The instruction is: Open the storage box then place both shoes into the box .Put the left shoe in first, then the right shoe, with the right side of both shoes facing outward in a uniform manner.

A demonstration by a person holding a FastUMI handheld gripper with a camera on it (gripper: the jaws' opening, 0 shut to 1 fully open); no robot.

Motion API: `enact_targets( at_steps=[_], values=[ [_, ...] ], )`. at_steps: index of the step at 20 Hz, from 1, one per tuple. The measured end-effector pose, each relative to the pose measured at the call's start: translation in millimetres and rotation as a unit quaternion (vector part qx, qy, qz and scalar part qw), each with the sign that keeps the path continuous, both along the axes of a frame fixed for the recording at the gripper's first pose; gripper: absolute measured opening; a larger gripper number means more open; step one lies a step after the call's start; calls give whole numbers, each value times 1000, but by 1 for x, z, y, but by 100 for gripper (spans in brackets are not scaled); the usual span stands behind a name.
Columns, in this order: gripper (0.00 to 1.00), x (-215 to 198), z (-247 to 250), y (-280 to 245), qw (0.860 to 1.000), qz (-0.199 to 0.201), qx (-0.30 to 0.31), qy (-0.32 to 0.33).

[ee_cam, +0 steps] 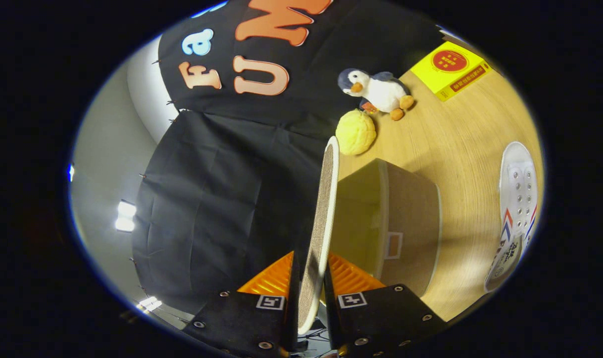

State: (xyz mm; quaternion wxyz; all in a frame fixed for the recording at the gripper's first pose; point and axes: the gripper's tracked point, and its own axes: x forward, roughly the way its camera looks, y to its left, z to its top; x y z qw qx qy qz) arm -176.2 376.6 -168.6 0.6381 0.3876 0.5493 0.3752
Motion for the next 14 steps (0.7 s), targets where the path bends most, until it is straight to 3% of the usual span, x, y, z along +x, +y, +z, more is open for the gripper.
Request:
enact_targets(
  at_steps=[1,5,8,14],
  values=[
    [18,5,11,6,1000,1,4,-14],
    [12,8,39,40,999,26,6,-47],
    [12,11,45,67,997,31,-9,-74],
    [16,-9,64,151,989,82,-15,-123]
  ],
)
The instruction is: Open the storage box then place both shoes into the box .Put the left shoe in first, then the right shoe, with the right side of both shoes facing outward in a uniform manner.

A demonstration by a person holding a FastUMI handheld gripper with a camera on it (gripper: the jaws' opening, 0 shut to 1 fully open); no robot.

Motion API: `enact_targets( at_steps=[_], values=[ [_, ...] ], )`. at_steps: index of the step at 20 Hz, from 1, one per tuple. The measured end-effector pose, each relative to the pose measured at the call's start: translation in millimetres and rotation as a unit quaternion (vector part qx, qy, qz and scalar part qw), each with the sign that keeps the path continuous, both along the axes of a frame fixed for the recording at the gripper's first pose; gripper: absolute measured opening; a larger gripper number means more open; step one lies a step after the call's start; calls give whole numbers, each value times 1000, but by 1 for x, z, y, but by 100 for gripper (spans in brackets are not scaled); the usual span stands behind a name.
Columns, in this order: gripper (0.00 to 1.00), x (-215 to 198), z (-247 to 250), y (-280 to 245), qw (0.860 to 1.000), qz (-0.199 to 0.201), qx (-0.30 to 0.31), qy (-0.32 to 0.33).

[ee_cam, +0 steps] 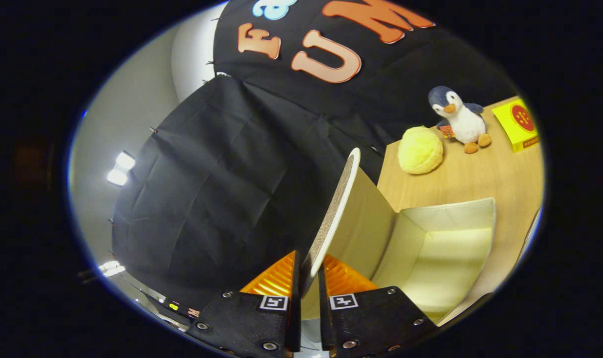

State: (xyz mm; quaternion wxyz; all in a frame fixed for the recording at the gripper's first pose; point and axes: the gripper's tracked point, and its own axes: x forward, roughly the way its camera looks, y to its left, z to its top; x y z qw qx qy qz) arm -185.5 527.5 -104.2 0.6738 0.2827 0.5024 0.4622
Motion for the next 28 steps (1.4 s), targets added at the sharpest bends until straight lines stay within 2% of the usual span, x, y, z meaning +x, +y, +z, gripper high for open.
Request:
enact_targets(
  at_steps=[8,13,16,18,21,22,23,25,28],
  values=[
    [18,-58,-36,103,995,65,-57,-46],
    [18,-96,-73,127,989,105,-97,-34],
    [21,-112,-78,121,985,117,-120,-35],
    [35,-107,-78,112,985,121,-120,-43],
    [65,-86,-73,82,985,109,-117,-71],
    [69,-78,-72,69,984,105,-120,-85],
    [77,-71,-71,56,982,99,-124,-99],
    [84,-54,-72,26,978,84,-138,-129],
    [91,-26,-73,-25,967,59,-176,-176]
  ],
)
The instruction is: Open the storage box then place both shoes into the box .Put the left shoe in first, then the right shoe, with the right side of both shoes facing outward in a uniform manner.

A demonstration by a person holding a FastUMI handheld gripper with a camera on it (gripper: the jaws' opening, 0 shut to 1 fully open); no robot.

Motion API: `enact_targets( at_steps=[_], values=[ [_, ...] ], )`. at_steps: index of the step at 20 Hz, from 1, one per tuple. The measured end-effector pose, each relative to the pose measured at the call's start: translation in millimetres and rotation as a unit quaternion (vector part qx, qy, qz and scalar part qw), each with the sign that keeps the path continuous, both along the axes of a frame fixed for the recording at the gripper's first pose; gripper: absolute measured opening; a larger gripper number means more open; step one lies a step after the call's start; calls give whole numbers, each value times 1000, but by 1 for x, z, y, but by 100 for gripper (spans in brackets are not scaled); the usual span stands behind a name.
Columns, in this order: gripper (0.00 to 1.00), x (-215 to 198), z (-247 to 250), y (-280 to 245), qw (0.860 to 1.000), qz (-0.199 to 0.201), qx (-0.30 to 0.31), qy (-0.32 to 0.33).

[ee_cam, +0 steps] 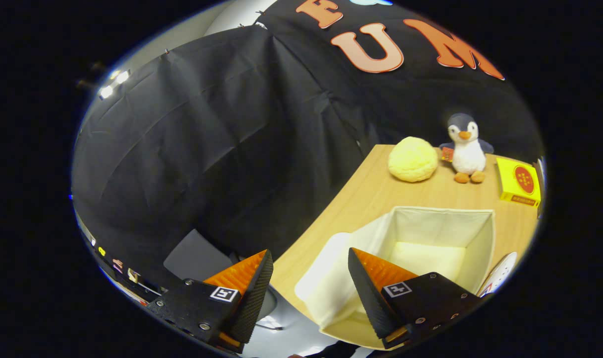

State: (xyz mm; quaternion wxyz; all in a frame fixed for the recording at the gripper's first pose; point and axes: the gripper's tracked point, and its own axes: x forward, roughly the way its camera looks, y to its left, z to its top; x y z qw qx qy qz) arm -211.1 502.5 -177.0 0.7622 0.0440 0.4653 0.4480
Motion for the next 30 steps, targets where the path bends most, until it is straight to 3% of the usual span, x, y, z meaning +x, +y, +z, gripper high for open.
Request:
enact_targets(
  at_steps=[6,11,16,21,26,30],
  values=[
    [92,56,-14,-125,988,-66,-84,-109],
    [90,75,-46,-235,968,-136,-174,-118],
    [86,62,-93,-317,948,-167,-255,-93],
    [81,35,-126,-368,932,-163,-316,-71],
    [81,25,-158,-384,923,-131,-356,-62],
    [71,16,-176,-383,919,-102,-377,-44]
  ],
)
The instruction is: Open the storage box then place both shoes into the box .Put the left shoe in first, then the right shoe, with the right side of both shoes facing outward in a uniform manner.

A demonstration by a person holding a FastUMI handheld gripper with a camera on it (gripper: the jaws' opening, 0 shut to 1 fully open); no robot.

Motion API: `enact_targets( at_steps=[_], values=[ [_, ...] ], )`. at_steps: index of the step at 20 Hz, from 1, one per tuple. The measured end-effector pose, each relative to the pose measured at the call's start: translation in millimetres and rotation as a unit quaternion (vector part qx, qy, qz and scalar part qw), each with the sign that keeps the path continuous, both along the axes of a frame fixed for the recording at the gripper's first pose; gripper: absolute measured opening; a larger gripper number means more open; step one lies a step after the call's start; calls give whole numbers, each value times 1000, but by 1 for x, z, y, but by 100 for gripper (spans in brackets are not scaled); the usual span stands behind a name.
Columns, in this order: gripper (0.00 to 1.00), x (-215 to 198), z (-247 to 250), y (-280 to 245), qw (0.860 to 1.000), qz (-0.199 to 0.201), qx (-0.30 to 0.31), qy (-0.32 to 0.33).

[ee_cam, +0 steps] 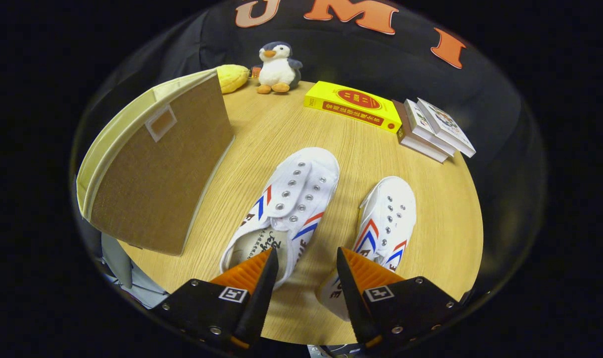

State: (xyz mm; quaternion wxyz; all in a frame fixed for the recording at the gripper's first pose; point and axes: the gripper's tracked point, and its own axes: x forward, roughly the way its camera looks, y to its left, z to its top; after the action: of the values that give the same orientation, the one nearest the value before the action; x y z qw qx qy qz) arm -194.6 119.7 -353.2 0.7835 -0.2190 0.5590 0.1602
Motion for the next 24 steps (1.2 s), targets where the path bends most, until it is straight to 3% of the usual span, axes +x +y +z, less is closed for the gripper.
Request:
enact_targets(
  at_steps=[8,10,14,16,19,20,21,24],
  values=[
    [67,18,-14,3,999,12,-20,-30],
    [59,28,-17,10,999,-9,12,-51],
    [54,33,-28,13,995,-52,59,-53],
    [51,31,-32,14,995,-48,73,-36],
    [45,26,-36,18,992,-82,94,10],
    [42,23,-36,22,990,-94,103,23],
    [30,24,-35,21,989,-101,102,24],
    [15,22,-34,28,979,-139,142,38]
  ],
)
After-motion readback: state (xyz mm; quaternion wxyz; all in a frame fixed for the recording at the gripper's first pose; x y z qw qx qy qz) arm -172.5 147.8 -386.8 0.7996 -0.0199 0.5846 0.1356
